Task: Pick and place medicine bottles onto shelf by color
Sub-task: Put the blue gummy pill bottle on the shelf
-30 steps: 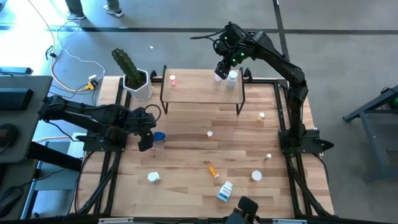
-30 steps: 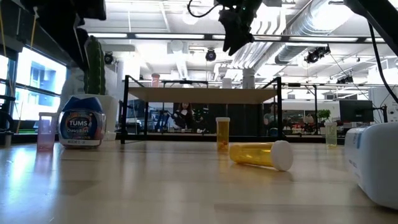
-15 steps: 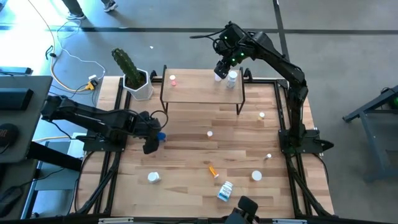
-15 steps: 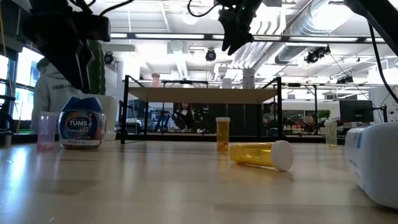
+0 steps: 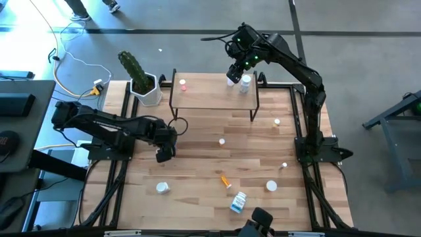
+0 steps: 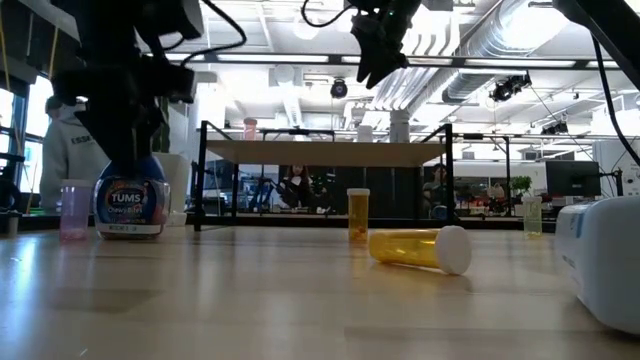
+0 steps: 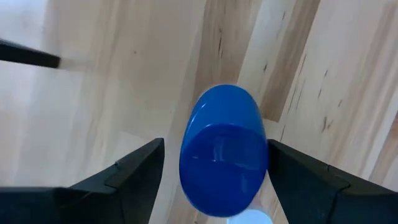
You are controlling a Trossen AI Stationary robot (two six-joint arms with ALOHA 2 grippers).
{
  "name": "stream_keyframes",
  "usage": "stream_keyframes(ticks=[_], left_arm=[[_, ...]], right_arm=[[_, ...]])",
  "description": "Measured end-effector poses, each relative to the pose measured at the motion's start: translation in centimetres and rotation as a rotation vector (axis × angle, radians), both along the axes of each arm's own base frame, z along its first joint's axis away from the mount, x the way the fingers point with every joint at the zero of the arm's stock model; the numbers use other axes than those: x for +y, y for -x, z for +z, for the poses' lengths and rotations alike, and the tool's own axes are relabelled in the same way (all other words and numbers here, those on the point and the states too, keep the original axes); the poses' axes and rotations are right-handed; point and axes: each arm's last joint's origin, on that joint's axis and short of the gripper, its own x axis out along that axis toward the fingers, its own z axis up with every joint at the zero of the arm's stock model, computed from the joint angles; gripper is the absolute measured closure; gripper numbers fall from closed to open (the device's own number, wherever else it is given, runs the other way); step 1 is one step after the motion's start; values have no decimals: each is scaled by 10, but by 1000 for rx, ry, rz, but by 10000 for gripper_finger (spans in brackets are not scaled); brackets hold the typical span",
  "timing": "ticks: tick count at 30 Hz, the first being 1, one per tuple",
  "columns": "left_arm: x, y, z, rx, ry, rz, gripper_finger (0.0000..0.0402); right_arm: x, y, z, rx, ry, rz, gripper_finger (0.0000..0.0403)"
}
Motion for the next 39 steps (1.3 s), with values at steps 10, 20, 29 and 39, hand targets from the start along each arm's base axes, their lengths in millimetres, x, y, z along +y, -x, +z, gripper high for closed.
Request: stream_keyframes(ticks=[10,20,29,39], left_arm=[[7,-3,-3,-9,82,-6,211],[13,-3,-1,-15,112,46,234],[30,-13,40,-74,99,115,232],[56,-14,118,-166,31,137,230]], right_arm=[[0,0,0,2,5,8,199],[0,0,0,7,12,20,199],[1,5,5,8,36,11,199],[3,14,15,36,120,-37,199]])
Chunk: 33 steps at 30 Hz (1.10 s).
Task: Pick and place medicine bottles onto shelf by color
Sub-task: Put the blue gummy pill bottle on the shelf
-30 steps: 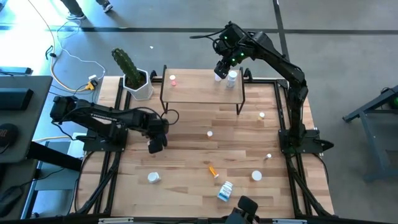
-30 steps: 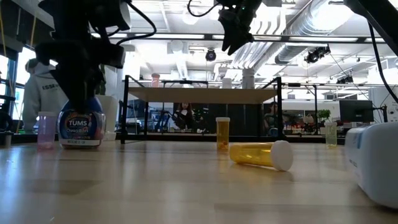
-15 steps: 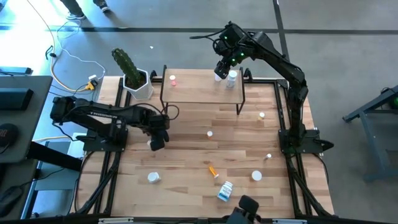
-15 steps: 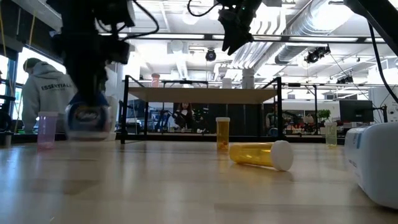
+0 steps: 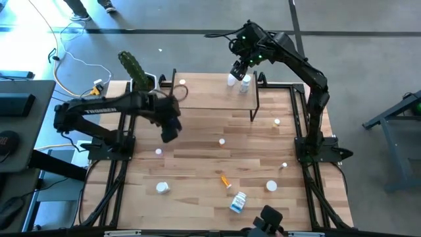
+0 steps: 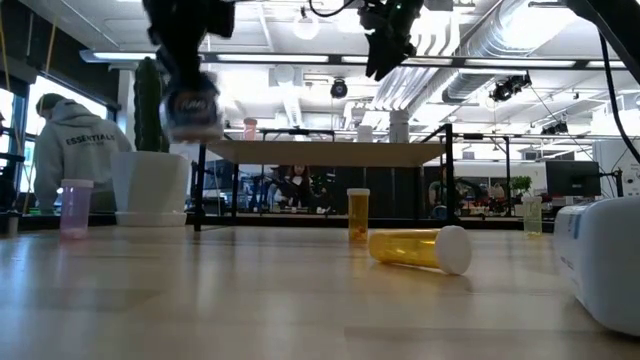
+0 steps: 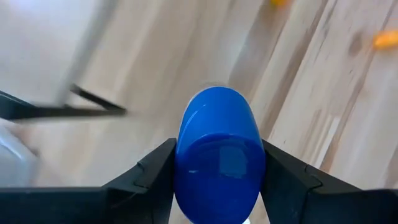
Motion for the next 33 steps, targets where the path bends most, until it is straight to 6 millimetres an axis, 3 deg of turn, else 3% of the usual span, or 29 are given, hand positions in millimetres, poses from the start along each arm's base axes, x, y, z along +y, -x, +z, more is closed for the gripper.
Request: stream_keyframes(ticks=[9,14,17,26,33], left_arm=[[37,15,61,-118,-202,108,229],[55,16,76,-119,-270,149,229],[64,11,75,-101,-269,147,229],[82,-18,45,10,-197,93,229],[91,-27,31,72,-191,63,229]], right_arm=[[0,0,-1,-5,-11,-16,199],[0,0,-1,-14,-19,-32,199],[0,0,-1,-15,-19,-32,199],[0,-1,-1,-14,-19,-32,198],[0,-1,-1,-15,-18,-32,199]])
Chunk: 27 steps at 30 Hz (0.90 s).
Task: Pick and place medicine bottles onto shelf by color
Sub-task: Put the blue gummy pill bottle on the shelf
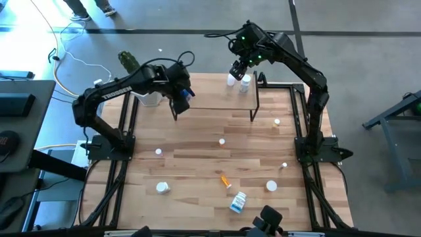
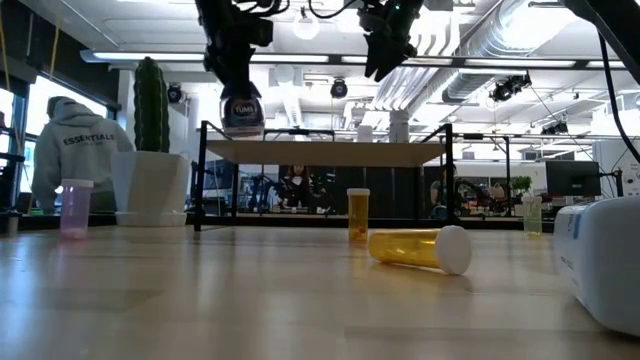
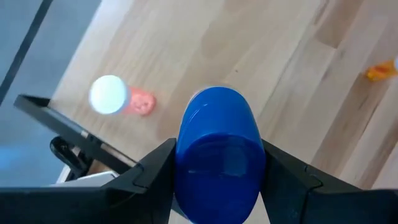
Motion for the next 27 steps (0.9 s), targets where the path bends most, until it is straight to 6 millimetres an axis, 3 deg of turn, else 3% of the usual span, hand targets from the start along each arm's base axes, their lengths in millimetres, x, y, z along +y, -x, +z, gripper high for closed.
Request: stream_keyframes(ticks=[12,27], left_arm=[[7,-3,-6,23,5,-23,226],[8,-5,-5,23,-35,-49,150]], right_arm=[[0,0,0,-4,-4,-9,199],[0,0,0,-7,-8,-16,199]])
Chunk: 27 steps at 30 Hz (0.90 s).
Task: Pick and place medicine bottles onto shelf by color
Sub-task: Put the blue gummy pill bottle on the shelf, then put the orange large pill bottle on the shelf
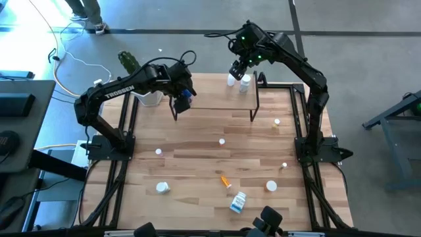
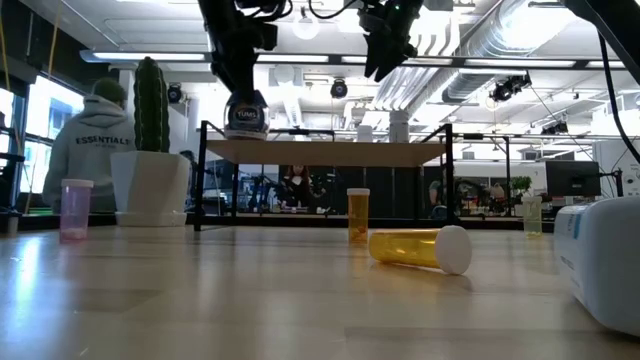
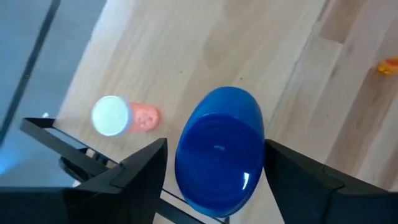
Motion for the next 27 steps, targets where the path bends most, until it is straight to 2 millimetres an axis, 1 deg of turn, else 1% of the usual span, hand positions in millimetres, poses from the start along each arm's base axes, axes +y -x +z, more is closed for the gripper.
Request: stream_keyframes(ticks=[5,12,19,23,27], left_arm=[[0,1,1,3,-9,4,148],[-6,8,11,-25,-31,-7,147],[-16,21,27,-93,-38,11,147],[-28,29,37,-122,-43,-2,147],[-45,35,47,-178,-23,-12,147]], right_arm=[[0,0,0,0,0,0,199],[6,-3,-1,10,-6,16,199],[26,-7,2,31,-32,75,199],[38,-13,5,-45,-92,170,199],[53,-17,8,-93,-167,238,199]])
